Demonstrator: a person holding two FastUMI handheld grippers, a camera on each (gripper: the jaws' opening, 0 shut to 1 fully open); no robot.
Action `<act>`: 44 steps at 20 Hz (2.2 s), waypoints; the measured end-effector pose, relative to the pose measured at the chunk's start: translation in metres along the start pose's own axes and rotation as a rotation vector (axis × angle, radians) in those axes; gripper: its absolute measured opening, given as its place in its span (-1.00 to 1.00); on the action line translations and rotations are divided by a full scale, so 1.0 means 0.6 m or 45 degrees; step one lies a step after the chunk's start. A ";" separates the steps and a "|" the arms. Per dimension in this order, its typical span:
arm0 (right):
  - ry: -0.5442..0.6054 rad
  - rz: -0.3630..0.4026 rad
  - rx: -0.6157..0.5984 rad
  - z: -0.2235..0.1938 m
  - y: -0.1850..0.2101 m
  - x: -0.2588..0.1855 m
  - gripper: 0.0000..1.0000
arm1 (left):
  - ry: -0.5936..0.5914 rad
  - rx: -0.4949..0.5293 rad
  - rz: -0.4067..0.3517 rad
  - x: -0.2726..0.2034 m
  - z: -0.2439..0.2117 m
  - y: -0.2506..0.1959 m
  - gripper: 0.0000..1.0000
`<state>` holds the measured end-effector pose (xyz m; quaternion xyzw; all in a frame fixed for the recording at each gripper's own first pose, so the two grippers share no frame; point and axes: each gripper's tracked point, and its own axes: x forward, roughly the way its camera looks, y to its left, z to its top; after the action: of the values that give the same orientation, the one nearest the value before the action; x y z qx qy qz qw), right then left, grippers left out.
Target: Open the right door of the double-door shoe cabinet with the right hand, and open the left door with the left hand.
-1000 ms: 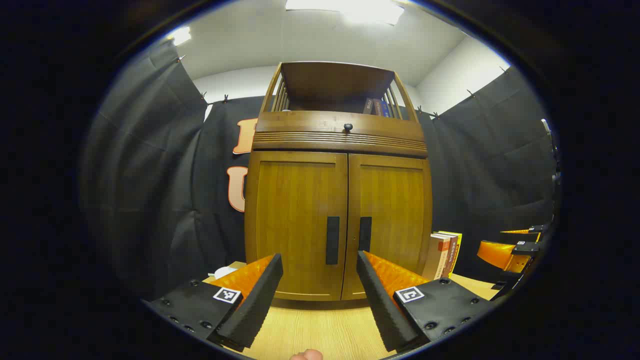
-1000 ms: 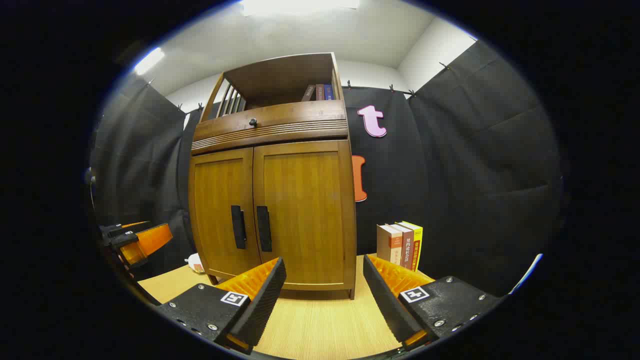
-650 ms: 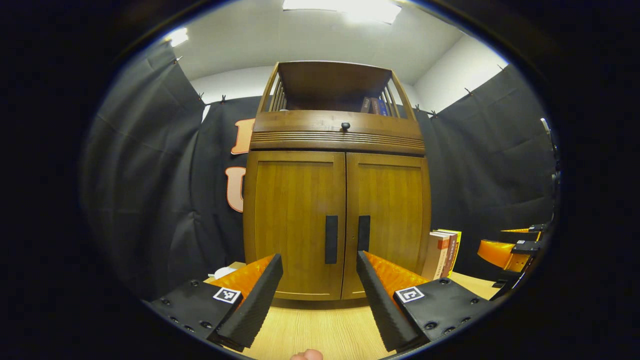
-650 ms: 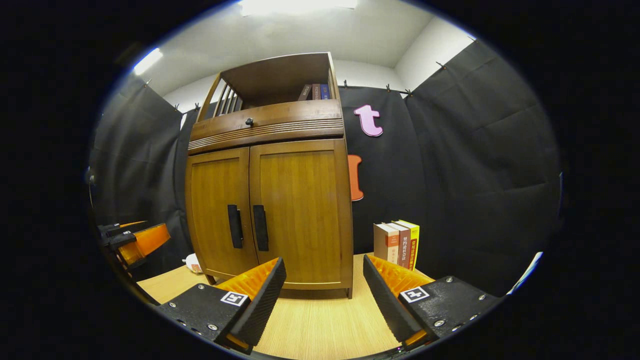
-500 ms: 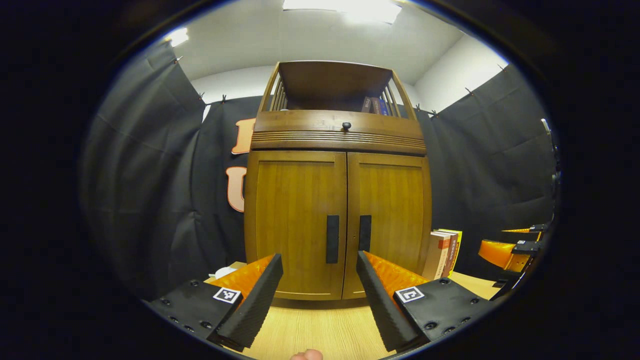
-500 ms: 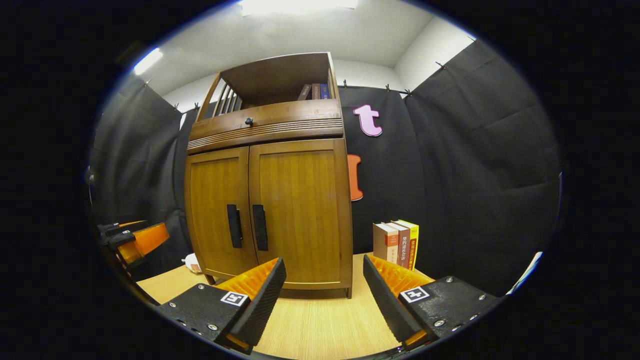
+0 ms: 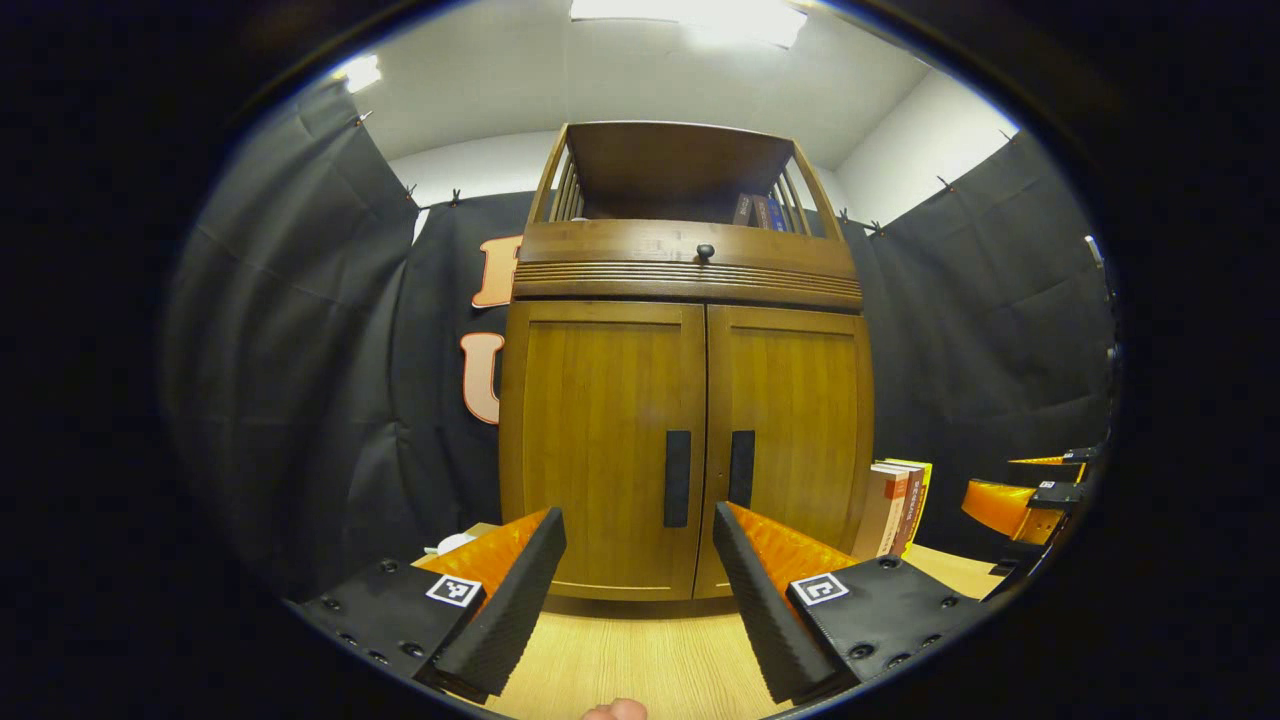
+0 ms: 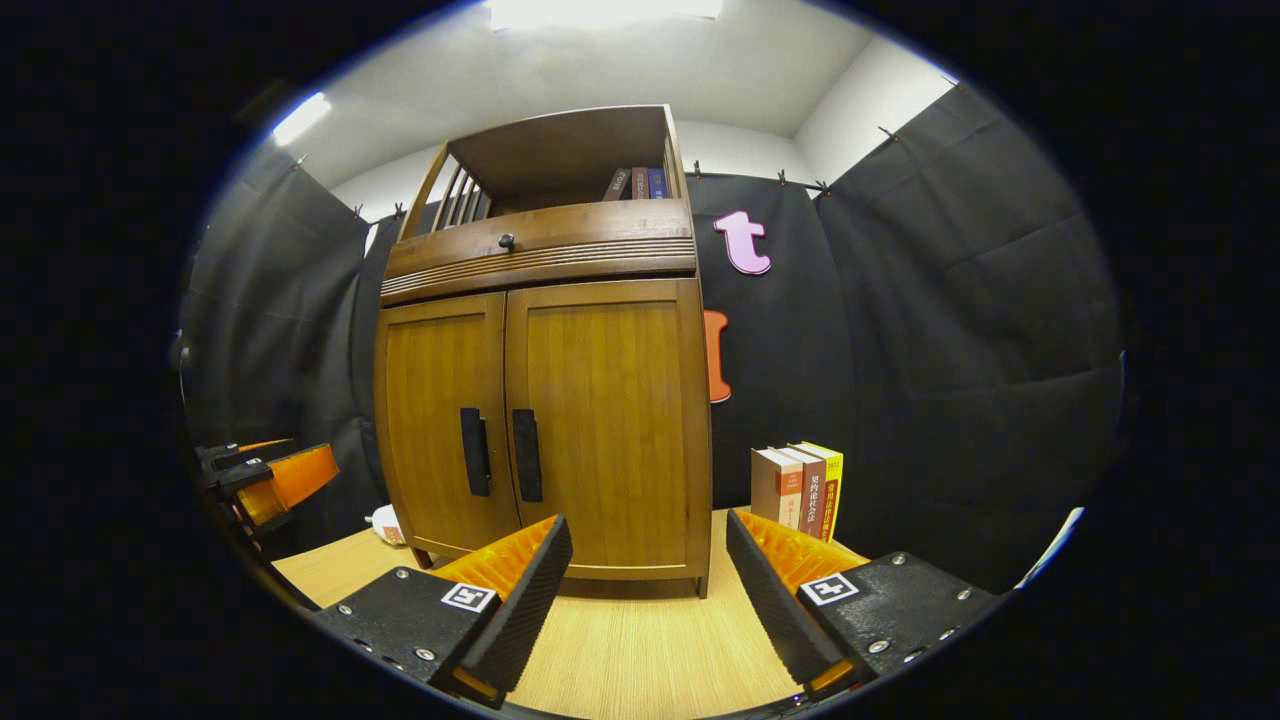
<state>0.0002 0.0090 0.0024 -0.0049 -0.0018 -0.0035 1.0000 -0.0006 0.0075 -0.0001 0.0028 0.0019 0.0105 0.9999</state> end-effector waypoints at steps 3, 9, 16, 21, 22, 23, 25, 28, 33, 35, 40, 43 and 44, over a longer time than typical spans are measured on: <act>-0.007 0.004 -0.008 0.003 0.003 0.001 0.89 | -0.001 0.005 0.004 0.001 0.000 0.001 0.93; -0.009 0.033 -0.021 0.005 0.016 0.011 0.89 | 0.013 0.002 0.019 0.002 -0.004 0.009 0.93; -0.049 0.145 -0.065 0.034 0.068 0.060 0.89 | 0.010 0.020 0.060 0.003 -0.001 0.029 0.87; -0.043 0.224 -0.047 0.024 0.119 0.141 0.89 | 0.011 0.018 0.077 -0.001 -0.001 0.041 0.87; -0.028 0.238 -0.039 0.021 0.128 0.157 0.89 | 0.013 0.017 0.075 -0.003 -0.002 0.040 0.87; -0.023 0.251 -0.036 0.020 0.136 0.175 0.90 | 0.015 0.019 0.081 -0.006 -0.002 0.044 0.87; -0.031 0.280 -0.050 0.032 0.164 0.214 1.00 | 0.013 0.016 0.087 -0.009 -0.001 0.046 0.87; -0.019 0.311 -0.073 0.025 0.204 0.283 1.00 | 0.024 0.009 0.100 -0.010 -0.005 0.053 0.87; 0.048 0.308 -0.059 -0.015 0.244 0.372 1.00 | 0.038 0.015 0.141 -0.015 -0.010 0.076 0.87; 0.080 0.287 -0.065 -0.036 0.243 0.403 1.00 | 0.041 0.014 0.165 -0.015 -0.011 0.089 0.87; 0.112 0.265 -0.067 -0.063 0.261 0.452 0.90 | 0.048 0.019 0.210 -0.017 -0.014 0.117 0.87; 0.131 0.243 -0.079 -0.074 0.264 0.465 0.93 | 0.046 0.023 0.226 -0.018 -0.012 0.128 0.93; 0.137 0.235 -0.080 -0.076 0.265 0.467 0.60 | 0.045 0.024 0.229 -0.017 -0.012 0.129 0.92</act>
<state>0.2819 0.1656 -0.0438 -0.0362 0.0524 0.0884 0.9940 -0.0125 0.0850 -0.0066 0.0120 0.0196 0.1003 0.9947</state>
